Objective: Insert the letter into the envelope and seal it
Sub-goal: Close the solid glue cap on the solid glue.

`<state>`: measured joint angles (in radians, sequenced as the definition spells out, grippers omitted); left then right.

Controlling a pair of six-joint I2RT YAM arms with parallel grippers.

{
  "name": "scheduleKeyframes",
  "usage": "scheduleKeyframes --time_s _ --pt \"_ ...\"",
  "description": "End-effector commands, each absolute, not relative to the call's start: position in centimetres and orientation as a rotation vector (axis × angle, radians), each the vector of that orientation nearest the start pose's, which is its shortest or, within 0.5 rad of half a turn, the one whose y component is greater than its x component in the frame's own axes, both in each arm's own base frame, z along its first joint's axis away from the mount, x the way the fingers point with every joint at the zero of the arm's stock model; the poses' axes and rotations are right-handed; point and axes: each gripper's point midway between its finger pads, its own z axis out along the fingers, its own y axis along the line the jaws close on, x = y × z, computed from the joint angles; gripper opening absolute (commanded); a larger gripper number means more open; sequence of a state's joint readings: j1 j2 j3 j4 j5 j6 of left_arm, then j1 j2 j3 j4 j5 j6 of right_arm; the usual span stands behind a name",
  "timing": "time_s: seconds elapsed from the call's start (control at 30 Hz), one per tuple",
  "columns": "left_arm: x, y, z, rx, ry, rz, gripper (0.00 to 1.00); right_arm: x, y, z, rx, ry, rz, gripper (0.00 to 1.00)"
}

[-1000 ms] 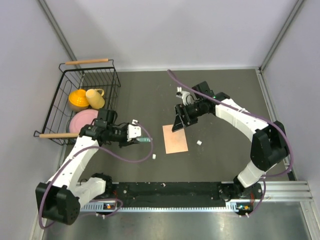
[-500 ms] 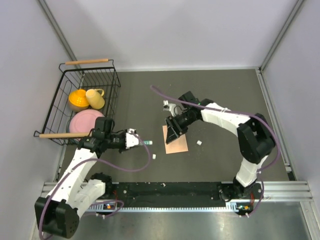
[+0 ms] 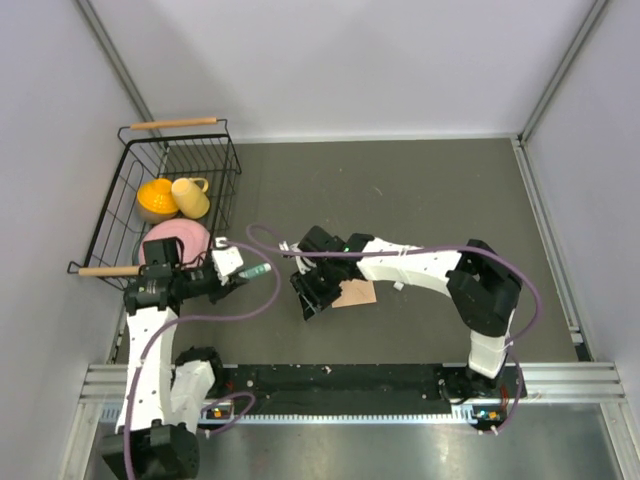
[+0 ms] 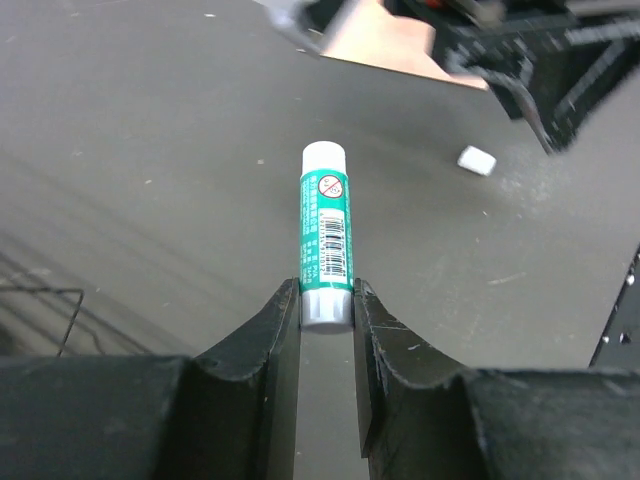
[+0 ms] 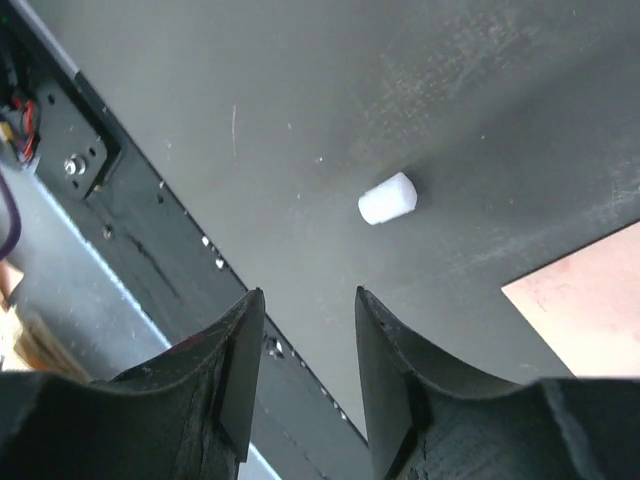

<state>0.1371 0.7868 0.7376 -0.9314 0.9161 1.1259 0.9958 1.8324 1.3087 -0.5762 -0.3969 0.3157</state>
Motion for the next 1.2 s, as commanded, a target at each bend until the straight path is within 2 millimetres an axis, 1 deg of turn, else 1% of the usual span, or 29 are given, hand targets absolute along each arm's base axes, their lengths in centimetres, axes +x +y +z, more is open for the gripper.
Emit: scheduleKeyframes --time_s 0.0,0.03,0.07,0.1,0.17,0.2,0.23,0.27,0.3,0.33,0.37,0.4,0.53,0.63,0.77,0.87,0.9,1.03,1.07,1.1,1.13,1.17 --pt "20.9 -8.7 21.1 1.077 1.64 -0.471 0.0 15.9 38.4 7.4 -0.954 2.693 0.695 0.41" --pt "21.0 -8.3 21.6 1.012 1.648 -0.476 0.0 15.8 38.5 7.3 -0.956 2.69 0.685 0.41" --pt "21.0 -8.1 21.5 0.985 1.652 -0.471 0.0 15.7 38.6 7.2 -0.955 2.693 0.685 0.41" --pt "21.2 -7.6 22.3 0.968 1.62 -0.421 0.0 15.5 38.6 6.6 -0.959 2.709 0.671 0.41" --pt "21.3 -7.2 22.4 0.897 1.635 -0.413 0.0 15.7 38.5 5.8 -0.921 2.737 0.633 0.41" --pt "21.6 -6.9 23.4 0.886 1.597 -0.359 0.0 15.9 38.4 5.4 -0.906 2.745 0.614 0.41" --pt "21.5 -6.9 23.7 0.843 1.61 -0.374 0.0 16.1 38.3 5.1 -0.895 2.747 0.586 0.42" --pt "21.3 -6.8 24.2 0.833 1.602 -0.354 0.0 16.3 38.6 5.2 -0.874 2.749 0.588 0.43" --pt "21.2 -7.0 24.5 0.808 1.607 -0.37 0.0 16.4 38.8 5.1 -0.865 2.753 0.586 0.45" --pt "21.4 -6.8 25.0 0.781 1.608 -0.367 0.0 16.6 38.9 4.7 -0.847 2.759 0.566 0.46" --pt "21.6 -6.4 25.1 0.74 1.622 -0.346 0.0 16.7 39.2 4.8 -0.844 2.756 0.569 0.46" --pt "21.7 -6.4 25.4 0.685 1.641 -0.369 0.0 16.7 39.4 4.8 -0.837 2.758 0.576 0.45" --pt "22.1 -6.5 26.6 0.652 1.614 -0.395 0.0 16.7 40.0 4.7 -0.826 2.771 0.591 0.46" --pt "22.3 -6.6 26.8 0.639 1.602 -0.41 0.0 16.3 40.4 4.5 -0.834 2.773 0.587 0.47" --pt "22.7 -6.5 27.0 0.619 1.598 -0.412 0.0 15.7 41.0 3.9 -0.879 2.759 0.544 0.46" --pt "22.9 -6.4 27.6 0.612 1.581 -0.401 0.0 15.8 40.9 3.4 -0.88 2.758 0.488 0.45" --pt "23.0 -6.4 27.7 0.607 1.581 -0.405 0.0 15.9 40.8 2.9 -0.883 2.757 0.457 0.45" --pt "23.0 -6.4 27.8 0.603 1.58 -0.413 0.0 16.0 40.4 1.7 -0.926 2.737 0.367 0.39" --pt "22.9 -6.4 27.9 0.608 1.574 -0.405 0.0 15.9 40.4 1.5 -0.946 2.734 0.359 0.35" --pt "22.8 -6.4 27.7 0.608 1.583 -0.408 0.0 16.6 40.0 1.4 -0.946 2.71 0.312 0.32" --pt "22.8 -6.4 27.8 0.611 1.584 -0.403 0.0 16.8 39.6 1.2 -0.977 2.695 0.281 0.3" --pt "22.8 -6.4 27.7 0.617 1.585 -0.401 0.0 17.1 39.3 1.3 -0.981 2.68 0.259 0.26"
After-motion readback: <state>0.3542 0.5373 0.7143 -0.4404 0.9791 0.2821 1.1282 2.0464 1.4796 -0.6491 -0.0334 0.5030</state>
